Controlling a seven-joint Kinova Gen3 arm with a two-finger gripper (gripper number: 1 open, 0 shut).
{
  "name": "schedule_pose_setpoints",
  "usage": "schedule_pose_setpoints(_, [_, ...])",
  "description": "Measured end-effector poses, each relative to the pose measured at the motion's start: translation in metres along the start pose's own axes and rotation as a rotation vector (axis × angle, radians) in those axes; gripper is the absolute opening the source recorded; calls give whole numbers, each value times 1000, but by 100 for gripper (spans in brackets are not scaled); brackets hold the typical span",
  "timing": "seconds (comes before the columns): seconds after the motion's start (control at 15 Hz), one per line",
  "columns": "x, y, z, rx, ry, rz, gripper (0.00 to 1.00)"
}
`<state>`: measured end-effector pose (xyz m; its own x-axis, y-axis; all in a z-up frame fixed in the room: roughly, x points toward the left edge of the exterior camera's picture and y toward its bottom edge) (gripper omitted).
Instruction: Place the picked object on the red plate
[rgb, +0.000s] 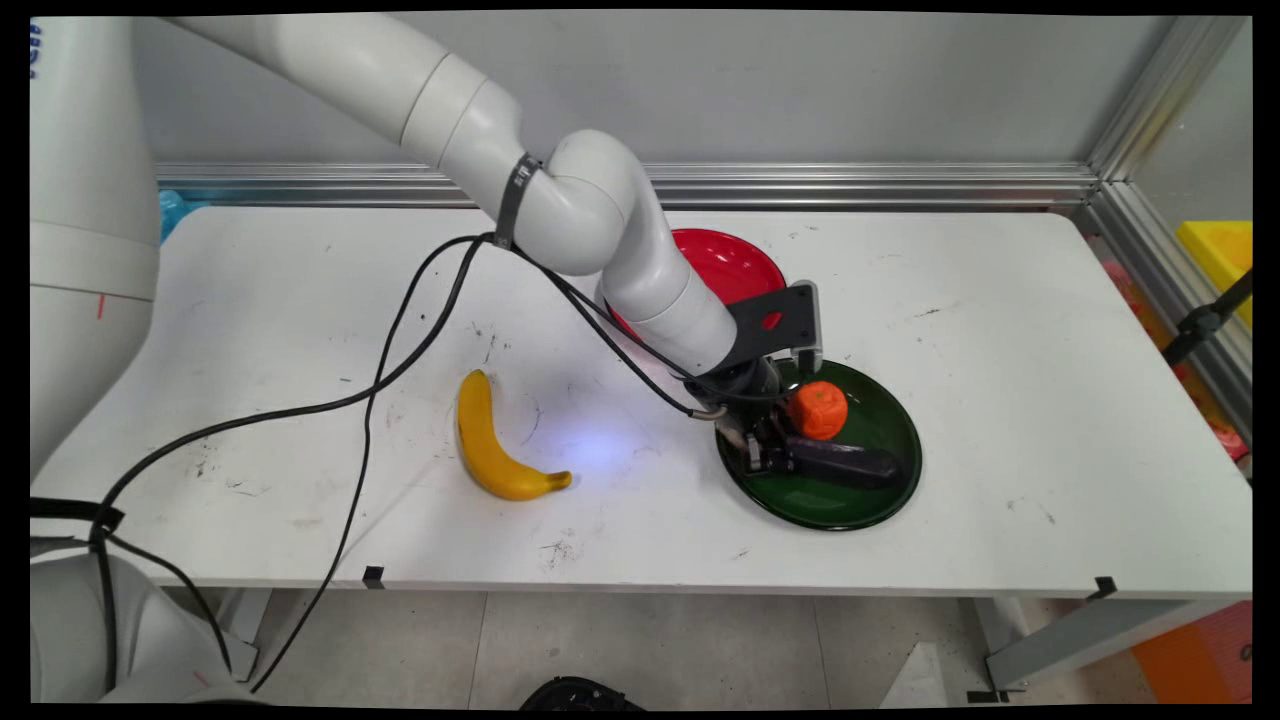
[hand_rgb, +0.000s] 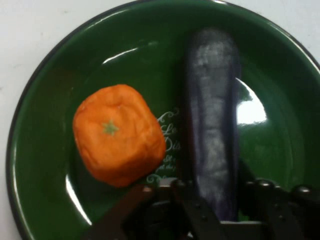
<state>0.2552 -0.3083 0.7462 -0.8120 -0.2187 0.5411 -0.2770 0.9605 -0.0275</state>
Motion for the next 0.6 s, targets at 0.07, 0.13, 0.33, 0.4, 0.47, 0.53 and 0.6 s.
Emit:
schedule_pose_setpoints(0.07, [0,0,0,-3,1,-2,0])
schedule_pose_setpoints(0.13, [1,0,-1,-5,2,-4,0])
schedule_pose_setpoints(0.33, [6,-4,-7,-4,9,-6,0])
schedule_pose_setpoints(0.4, [8,-5,-9,-4,11,-5,0])
schedule_pose_setpoints(0.47, [11,-8,-13,-3,13,-3,0])
schedule_pose_setpoints(0.53, [15,-12,-19,-2,17,0,0])
schedule_pose_setpoints(0.6, [18,-16,-27,-2,22,3,0])
